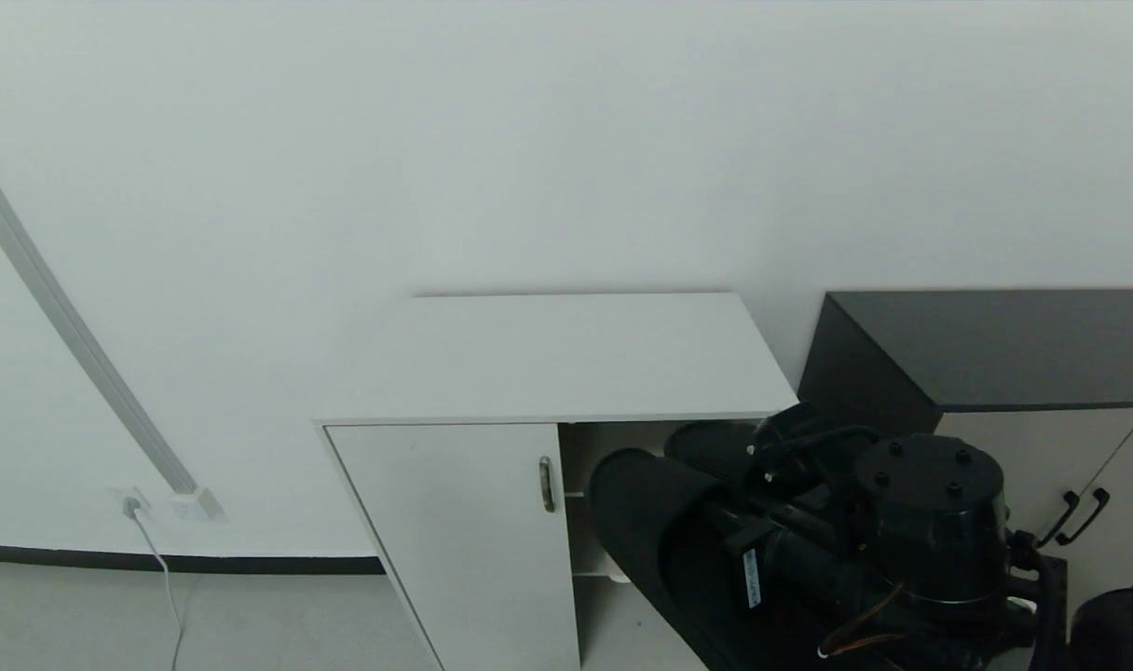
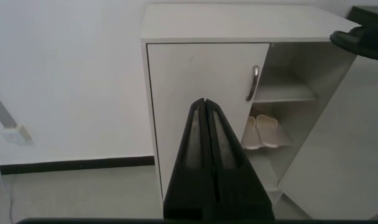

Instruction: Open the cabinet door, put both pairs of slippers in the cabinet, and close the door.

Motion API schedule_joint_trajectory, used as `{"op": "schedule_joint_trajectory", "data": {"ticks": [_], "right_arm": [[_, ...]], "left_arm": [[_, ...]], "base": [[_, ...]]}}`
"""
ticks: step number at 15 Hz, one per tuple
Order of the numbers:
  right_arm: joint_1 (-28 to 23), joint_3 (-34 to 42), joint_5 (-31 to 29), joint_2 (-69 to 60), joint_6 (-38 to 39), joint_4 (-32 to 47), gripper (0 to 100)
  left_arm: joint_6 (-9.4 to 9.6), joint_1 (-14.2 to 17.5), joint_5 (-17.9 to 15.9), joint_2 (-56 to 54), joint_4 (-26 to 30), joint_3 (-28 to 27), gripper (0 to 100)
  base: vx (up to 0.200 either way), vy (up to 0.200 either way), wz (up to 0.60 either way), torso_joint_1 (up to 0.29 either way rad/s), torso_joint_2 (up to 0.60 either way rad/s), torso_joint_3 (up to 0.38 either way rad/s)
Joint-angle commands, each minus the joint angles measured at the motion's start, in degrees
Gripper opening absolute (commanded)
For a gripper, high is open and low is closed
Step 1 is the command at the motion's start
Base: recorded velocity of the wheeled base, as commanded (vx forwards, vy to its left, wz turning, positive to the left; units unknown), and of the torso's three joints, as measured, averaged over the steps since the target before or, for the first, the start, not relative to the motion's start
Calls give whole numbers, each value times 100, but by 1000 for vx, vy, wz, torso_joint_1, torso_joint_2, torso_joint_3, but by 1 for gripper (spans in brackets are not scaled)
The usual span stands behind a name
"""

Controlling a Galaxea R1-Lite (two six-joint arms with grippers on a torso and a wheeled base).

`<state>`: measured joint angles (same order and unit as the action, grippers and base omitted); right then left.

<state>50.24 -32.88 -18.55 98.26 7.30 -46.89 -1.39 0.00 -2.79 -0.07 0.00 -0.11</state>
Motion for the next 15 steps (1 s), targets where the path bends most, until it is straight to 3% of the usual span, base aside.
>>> {"op": "schedule_joint_trajectory", "data": {"ticks": [1, 15], "right_arm": [[4, 1, 1, 9, -1, -5, 0], [21, 62, 1, 18, -1, -5, 0]], "left_arm": [[-2, 0, -2, 7, 0, -7, 0], [-2, 0, 7, 7, 0, -7, 0]], "base": [[0, 0, 0, -188, 403, 222], [0, 0, 0, -213, 525, 314]]}}
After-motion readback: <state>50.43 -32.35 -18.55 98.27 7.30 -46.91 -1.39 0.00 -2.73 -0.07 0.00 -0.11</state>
